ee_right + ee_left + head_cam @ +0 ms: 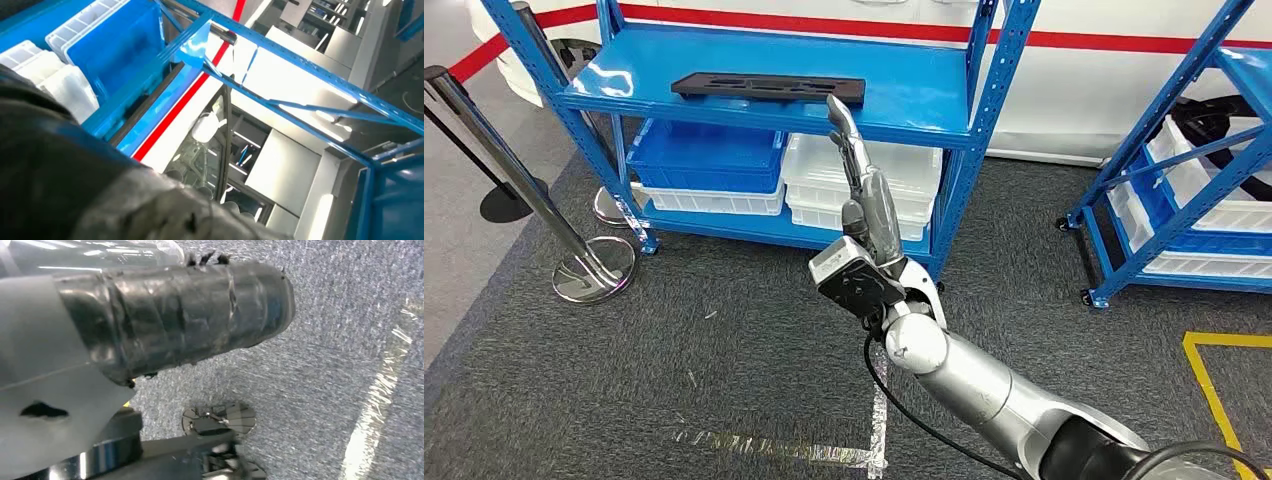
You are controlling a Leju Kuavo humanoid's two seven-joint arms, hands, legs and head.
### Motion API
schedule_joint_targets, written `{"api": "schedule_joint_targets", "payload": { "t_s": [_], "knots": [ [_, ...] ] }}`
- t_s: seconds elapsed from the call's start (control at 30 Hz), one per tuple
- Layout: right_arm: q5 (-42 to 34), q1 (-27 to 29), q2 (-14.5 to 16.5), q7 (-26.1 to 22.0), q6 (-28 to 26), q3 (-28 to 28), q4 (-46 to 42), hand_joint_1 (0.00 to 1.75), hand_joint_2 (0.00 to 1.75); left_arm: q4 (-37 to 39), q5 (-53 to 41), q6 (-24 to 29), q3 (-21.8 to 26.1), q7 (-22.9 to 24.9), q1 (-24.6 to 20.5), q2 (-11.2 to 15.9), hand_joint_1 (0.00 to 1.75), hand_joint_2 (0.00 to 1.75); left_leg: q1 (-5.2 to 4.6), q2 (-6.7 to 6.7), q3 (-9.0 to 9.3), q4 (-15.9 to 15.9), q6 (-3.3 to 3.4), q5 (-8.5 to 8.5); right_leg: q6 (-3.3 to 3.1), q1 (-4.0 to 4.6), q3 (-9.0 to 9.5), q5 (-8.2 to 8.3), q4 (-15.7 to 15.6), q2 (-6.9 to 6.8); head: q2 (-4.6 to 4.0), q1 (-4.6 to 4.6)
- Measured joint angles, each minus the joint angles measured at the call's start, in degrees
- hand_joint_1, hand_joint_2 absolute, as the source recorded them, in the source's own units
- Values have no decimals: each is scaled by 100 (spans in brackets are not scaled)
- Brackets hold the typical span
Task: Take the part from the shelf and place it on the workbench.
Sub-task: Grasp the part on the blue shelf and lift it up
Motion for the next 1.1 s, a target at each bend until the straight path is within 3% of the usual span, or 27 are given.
{"api": "schedule_joint_targets", "payload": {
  "t_s": [0.07,0.17,0.27,0.3,0.33,0.37,0.43,0.47,0.53,0.63,0.7,0.77,0.83,0.87,0.9,0.97,1.0,1.1],
  "knots": [
    [-1,-1,1,1,0,2,0,0,0,0,7,5,-1,13,4,1,0,0,-2,-1,-3,-8,28,6,35,0,6,7,-18,-2,0,-1],
    [-4,-7,-1,3,-3,3,0,0,0,0,27,11,-1,12,7,1,0,0,25,-2,39,-92,143,39,126,-18,-81,-109,142,-2,0,3],
    [-10,-7,-3,8,-5,9,7,0,0,0,29,13,-1,-20,2,1,0,0,27,9,67,-115,214,16,179,-31,-620,-533,1174,-2,0,8],
    [-14,1,-6,12,-5,12,15,0,0,0,30,14,-1,-24,3,1,0,0,24,9,76,-110,221,3,190,-34,-788,-586,1460,-2,0,8],
    [-16,8,-10,16,-5,15,25,0,0,1,32,14,-1,-25,5,1,0,0,23,6,92,-104,223,-15,193,-36,-861,-531,1544,-3,0,8],
    [-18,9,-14,19,-5,16,34,0,0,1,34,14,-1,-25,7,1,0,0,23,2,118,-98,219,-37,188,-36,-826,-377,1409,-3,0,9],
    [-21,5,-19,20,-3,17,46,0,0,2,36,13,-1,-21,10,-1,0,0,22,-7,188,-89,194,-102,147,-30,-501,33,690,-2,0,7],
    [-24,-1,-19,20,-2,20,50,0,0,2,35,12,-1,-18,4,-3,0,0,12,-8,216,-77,170,-138,118,-15,-322,145,335,-2,0,4],
    [-30,-12,-18,20,-2,28,61,0,0,2,33,6,-2,-8,-9,-8,0,0,-1,-7,236,-77,111,-187,57,20,-142,150,13,0,0,0],
    [-32,-20,-27,19,-5,33,74,0,0,2,28,-2,-3,10,-13,-12,0,0,-7,6,258,-63,19,-249,-25,-4,-72,91,-61,13,1,-2],
    [-31,-26,-31,14,-5,33,77,0,0,2,27,-2,-3,14,-16,-13,0,0,2,13,68,312,-42,-406,-88,-41,26,50,-111,10,1,-8],
    [-31,-25,-31,12,-4,34,80,0,0,2,27,-2,-3,16,-12,-13,0,0,15,14,-392,1073,-86,-639,-126,-29,112,-25,-118,0,0,-12],
    [-31,-15,-31,13,-4,34,92,0,0,2,27,-2,-3,22,16,-12,0,0,18,15,-781,1553,-108,-633,-129,-23,216,-116,-116,2,0,-13],
    [-32,-12,-31,14,-3,34,99,0,0,2,28,-2,-3,26,31,-12,0,0,18,15,-825,1474,-108,-450,-123,-22,287,-170,-115,8,0,-13],
    [-31,-11,-31,16,-2,34,106,0,0,2,27,-2,-3,28,40,-12,0,0,18,15,-759,1178,-99,-169,-113,-23,373,-230,-115,14,0,-13],
    [-30,-17,-31,25,5,34,116,0,0,3,27,-9,-4,32,42,-12,0,0,-2,14,-479,431,-54,299,-71,-17,525,-356,-119,20,0,-17],
    [-30,-24,-31,31,13,34,121,0,0,3,26,-15,-5,34,33,-13,0,0,-19,14,-351,162,-18,364,-39,-12,566,-403,-124,22,0,-23],
    [-32,-35,-31,38,31,37,132,0,0,7,33,-39,-7,51,16,-12,0,0,-49,8,-204,-46,95,213,42,-4,616,-448,-110,20,1,-32]
  ]
}}
